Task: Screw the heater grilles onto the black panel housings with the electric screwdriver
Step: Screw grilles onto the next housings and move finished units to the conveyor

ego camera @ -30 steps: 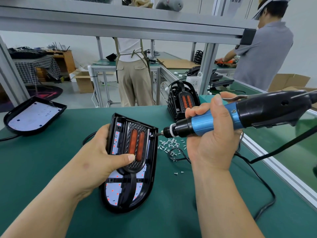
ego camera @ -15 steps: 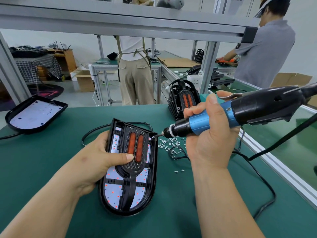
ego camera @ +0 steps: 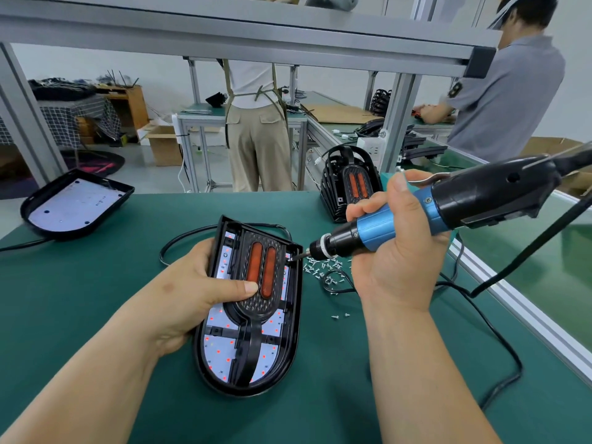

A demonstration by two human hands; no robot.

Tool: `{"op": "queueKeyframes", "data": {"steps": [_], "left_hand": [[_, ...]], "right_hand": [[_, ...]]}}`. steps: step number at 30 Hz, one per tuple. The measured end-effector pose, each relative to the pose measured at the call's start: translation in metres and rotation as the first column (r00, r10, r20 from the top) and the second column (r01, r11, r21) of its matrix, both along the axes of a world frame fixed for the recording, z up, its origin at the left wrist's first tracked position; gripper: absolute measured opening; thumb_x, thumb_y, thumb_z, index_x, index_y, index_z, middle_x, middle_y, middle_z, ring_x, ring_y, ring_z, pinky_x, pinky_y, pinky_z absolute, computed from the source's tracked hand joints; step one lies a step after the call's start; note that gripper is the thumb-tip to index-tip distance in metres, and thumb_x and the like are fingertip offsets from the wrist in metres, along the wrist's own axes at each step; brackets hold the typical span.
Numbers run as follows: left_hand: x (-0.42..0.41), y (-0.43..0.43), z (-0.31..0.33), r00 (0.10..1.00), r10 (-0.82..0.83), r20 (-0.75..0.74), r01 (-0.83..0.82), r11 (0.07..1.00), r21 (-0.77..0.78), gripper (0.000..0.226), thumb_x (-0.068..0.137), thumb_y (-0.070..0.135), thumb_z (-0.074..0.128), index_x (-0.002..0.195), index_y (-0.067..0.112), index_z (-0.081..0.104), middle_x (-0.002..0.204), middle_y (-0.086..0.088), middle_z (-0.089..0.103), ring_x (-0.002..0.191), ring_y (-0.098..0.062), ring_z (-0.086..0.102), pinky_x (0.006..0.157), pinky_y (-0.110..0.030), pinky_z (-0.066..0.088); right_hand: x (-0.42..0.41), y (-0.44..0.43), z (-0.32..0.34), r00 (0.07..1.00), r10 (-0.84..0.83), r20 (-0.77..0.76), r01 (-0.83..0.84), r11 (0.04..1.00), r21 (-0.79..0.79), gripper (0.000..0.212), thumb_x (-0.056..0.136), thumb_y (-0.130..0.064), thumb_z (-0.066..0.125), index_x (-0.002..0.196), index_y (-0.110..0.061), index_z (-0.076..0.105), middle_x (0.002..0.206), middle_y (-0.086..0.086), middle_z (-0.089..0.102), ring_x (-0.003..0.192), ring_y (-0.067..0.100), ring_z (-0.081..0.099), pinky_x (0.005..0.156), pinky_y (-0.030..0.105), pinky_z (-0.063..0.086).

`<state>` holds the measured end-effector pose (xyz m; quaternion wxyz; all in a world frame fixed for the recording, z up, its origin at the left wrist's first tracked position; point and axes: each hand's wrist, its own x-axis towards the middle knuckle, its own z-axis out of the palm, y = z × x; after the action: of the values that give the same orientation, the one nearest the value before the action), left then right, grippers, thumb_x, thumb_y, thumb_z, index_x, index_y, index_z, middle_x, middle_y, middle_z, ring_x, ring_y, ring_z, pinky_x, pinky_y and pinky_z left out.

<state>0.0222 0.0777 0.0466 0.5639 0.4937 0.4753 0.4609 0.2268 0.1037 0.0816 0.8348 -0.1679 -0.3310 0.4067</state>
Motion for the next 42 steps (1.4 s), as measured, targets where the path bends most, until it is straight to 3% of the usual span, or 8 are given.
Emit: {"op": "queueKeyframes", "data": {"steps": [11,14,17,20,24,30,35,42], "left_hand": [[0.001,0.0,0.001,1.0,-0.012,-0.011,0.012,1.0,0.0,0.068,0.064,-0.009,0.081,0.124,0.01,0.055,0.103,-0.017,0.075,0.087,-0.034,0.074,0.065,-0.037,0.06],[0.0,0.0,0.001,1.0,-0.013,-0.014,0.013,1.0,-0.006,0.068,0.06,0.0,0.077,0.123,0.011,0.056,0.104,-0.018,0.074,0.088,-0.035,0.074,0.067,-0.038,0.061],[-0.004,0.005,-0.002,1.0,-0.017,-0.008,0.016,0.998,-0.055,0.068,0.058,-0.009,0.08,0.121,0.006,0.058,0.104,-0.021,0.074,0.087,-0.036,0.074,0.066,-0.039,0.061],[-0.008,0.008,-0.009,0.997,0.027,0.071,-0.015,0.986,-0.165,0.048,0.069,-0.008,0.07,0.115,0.001,0.06,0.101,-0.026,0.073,0.082,-0.038,0.073,0.065,-0.043,0.062],[-0.013,0.013,-0.019,0.991,0.048,0.123,-0.012,0.961,-0.276,0.026,0.082,-0.013,0.06,0.105,-0.002,0.065,0.095,-0.028,0.073,0.073,-0.036,0.073,0.061,-0.043,0.061],[-0.015,0.015,-0.023,0.987,0.101,0.126,-0.058,0.951,-0.303,0.021,0.085,-0.014,0.059,0.099,-0.002,0.067,0.09,-0.026,0.074,0.069,-0.034,0.073,0.059,-0.043,0.061],[-0.015,0.015,-0.023,0.989,0.102,0.11,-0.065,0.952,-0.298,0.02,0.085,-0.013,0.061,0.099,-0.001,0.067,0.093,-0.026,0.074,0.073,-0.035,0.073,0.07,-0.046,0.061],[-0.013,0.015,-0.022,0.988,0.106,0.11,-0.069,0.953,-0.296,0.017,0.085,-0.013,0.06,0.093,0.001,0.067,0.084,-0.023,0.074,0.064,-0.032,0.073,0.056,-0.04,0.061]], "right_hand": [[0.001,0.001,-0.001,1.0,-0.004,0.007,0.004,1.0,-0.008,0.017,0.082,-0.015,0.069,0.094,-0.017,0.057,0.072,0.012,0.046,0.057,0.02,0.051,0.067,0.039,0.052],[0.0,0.004,-0.003,1.0,0.009,-0.002,-0.009,1.0,0.007,0.015,0.083,-0.015,0.069,0.094,-0.018,0.058,0.071,0.009,0.048,0.056,0.018,0.053,0.067,0.037,0.051],[-0.007,0.009,-0.008,1.0,0.002,0.013,-0.002,1.0,-0.011,0.014,0.083,-0.014,0.068,0.091,-0.02,0.059,0.063,0.004,0.053,0.053,0.018,0.056,0.067,0.037,0.049],[-0.019,0.016,-0.015,0.998,0.006,0.06,-0.002,0.997,-0.073,0.016,0.081,-0.015,0.069,0.089,-0.019,0.057,0.057,-0.001,0.055,0.051,0.016,0.056,0.072,0.042,0.045],[-0.034,0.025,-0.018,0.992,0.029,0.121,-0.016,0.994,-0.112,0.017,0.077,-0.015,0.07,0.086,-0.018,0.056,0.059,-0.003,0.055,0.049,0.014,0.055,0.067,0.038,0.047],[-0.042,0.031,-0.014,0.986,0.029,0.164,-0.011,0.994,-0.111,0.017,0.078,-0.015,0.07,0.087,-0.017,0.056,0.057,-0.006,0.054,0.047,0.013,0.051,0.06,0.032,0.048],[-0.042,0.023,-0.019,0.988,-0.022,0.151,0.042,0.99,-0.133,0.018,0.078,-0.018,0.07,0.089,-0.018,0.056,0.053,-0.002,0.055,0.048,0.018,0.053,0.067,0.036,0.047],[-0.04,0.018,-0.019,0.991,-0.018,0.13,0.037,0.989,-0.143,0.018,0.078,-0.017,0.069,0.088,-0.016,0.054,0.054,0.001,0.053,0.054,0.023,0.051,0.063,0.033,0.049]]}}
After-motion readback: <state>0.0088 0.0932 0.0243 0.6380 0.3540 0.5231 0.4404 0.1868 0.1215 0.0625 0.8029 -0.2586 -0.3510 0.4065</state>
